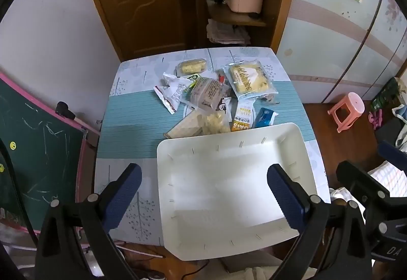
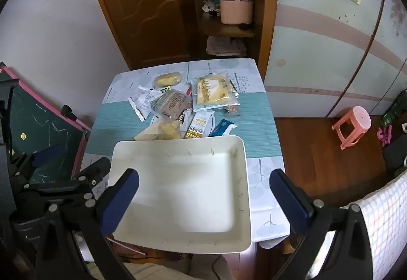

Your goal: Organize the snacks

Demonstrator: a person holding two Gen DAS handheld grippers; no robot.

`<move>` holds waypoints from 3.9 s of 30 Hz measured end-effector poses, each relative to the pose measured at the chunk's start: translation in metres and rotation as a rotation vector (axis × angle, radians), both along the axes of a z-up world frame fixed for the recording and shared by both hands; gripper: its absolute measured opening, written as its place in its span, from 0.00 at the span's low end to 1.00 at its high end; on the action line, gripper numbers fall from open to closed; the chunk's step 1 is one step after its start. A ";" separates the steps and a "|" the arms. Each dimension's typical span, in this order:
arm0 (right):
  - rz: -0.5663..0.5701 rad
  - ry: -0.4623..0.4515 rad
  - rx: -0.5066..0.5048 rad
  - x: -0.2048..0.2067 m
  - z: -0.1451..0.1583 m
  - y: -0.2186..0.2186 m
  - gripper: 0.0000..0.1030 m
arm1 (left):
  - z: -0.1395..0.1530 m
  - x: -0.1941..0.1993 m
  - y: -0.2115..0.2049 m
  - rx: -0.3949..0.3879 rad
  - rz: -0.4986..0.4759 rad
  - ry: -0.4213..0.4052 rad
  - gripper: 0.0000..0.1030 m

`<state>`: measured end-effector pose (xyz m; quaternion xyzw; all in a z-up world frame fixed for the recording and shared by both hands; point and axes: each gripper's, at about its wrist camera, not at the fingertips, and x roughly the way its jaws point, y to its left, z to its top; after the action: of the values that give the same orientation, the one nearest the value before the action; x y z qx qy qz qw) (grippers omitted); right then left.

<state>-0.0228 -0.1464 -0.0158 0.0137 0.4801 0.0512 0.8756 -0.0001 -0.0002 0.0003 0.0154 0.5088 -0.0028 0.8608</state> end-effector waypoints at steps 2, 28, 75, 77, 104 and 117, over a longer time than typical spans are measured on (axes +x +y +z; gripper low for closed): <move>-0.003 -0.004 0.000 0.000 0.000 0.000 1.00 | 0.000 0.000 0.000 0.005 0.002 0.000 0.96; -0.001 -0.001 0.038 0.002 -0.003 -0.001 1.00 | 0.005 0.003 -0.004 0.002 -0.004 -0.005 0.94; 0.071 0.005 0.163 0.055 -0.012 -0.014 0.84 | 0.001 0.059 0.017 -0.002 0.061 -0.048 0.95; 0.087 0.008 0.165 0.069 -0.014 -0.015 0.83 | -0.003 0.068 0.019 -0.002 0.076 -0.048 0.95; 0.074 0.398 0.146 0.245 -0.198 0.021 0.75 | -0.190 0.186 -0.020 -0.115 0.009 0.312 0.89; 0.027 0.540 0.164 0.263 -0.261 0.039 0.44 | -0.251 0.196 -0.017 -0.143 0.075 0.440 0.75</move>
<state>0.2401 -0.1070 -0.2766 0.0913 0.6903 0.0959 0.7113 0.1963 -0.0173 -0.2511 -0.0655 0.6829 -0.0104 0.7275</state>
